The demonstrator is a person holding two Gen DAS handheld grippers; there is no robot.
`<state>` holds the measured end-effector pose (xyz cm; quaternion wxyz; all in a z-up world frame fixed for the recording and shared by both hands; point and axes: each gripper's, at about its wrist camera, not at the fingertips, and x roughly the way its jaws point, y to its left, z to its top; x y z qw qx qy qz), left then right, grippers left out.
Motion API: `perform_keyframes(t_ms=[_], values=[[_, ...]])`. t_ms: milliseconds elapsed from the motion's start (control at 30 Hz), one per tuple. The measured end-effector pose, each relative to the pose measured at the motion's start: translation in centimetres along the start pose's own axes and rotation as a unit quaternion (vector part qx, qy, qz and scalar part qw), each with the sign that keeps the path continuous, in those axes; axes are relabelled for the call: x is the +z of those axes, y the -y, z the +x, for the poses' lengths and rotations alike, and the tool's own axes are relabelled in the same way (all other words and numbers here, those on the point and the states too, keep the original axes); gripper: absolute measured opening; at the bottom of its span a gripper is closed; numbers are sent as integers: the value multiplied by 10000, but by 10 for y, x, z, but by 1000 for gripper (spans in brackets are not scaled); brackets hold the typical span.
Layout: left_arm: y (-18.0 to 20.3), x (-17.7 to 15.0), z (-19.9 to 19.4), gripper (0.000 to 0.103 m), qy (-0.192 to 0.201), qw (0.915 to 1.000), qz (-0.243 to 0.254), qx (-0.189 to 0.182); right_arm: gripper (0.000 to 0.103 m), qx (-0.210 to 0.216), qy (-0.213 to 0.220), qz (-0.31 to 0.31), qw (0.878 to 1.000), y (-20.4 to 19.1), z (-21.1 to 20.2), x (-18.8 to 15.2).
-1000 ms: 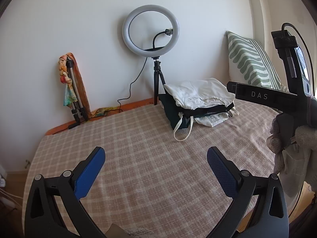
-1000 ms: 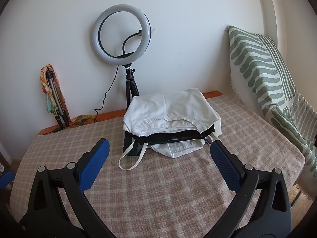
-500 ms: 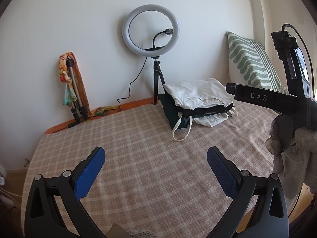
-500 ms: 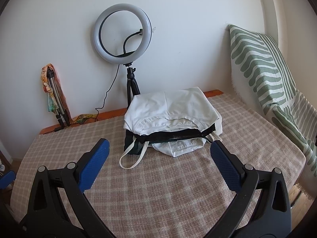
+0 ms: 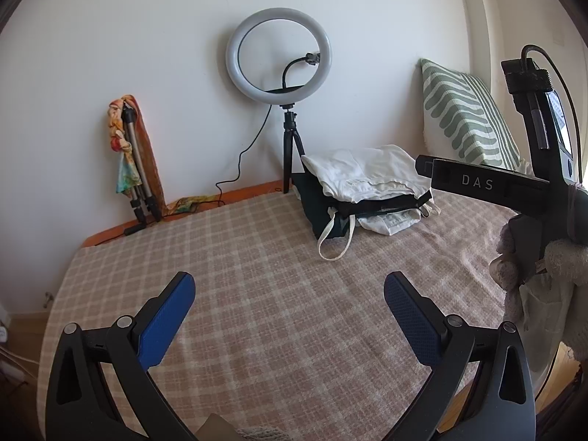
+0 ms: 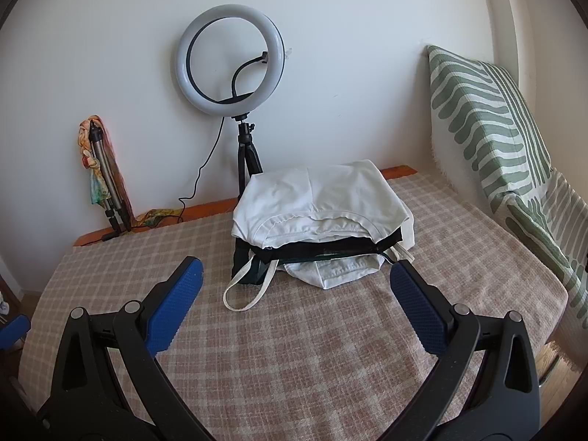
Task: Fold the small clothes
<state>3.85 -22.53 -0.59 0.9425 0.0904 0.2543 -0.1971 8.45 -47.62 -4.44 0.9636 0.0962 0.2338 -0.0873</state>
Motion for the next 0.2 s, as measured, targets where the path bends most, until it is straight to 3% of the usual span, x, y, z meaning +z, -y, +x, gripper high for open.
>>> perform_keyframes(t_ms=[200], values=[[1, 0, 0, 102, -13, 10000, -1, 4, 103, 17, -20, -7, 10000, -1, 3, -1]])
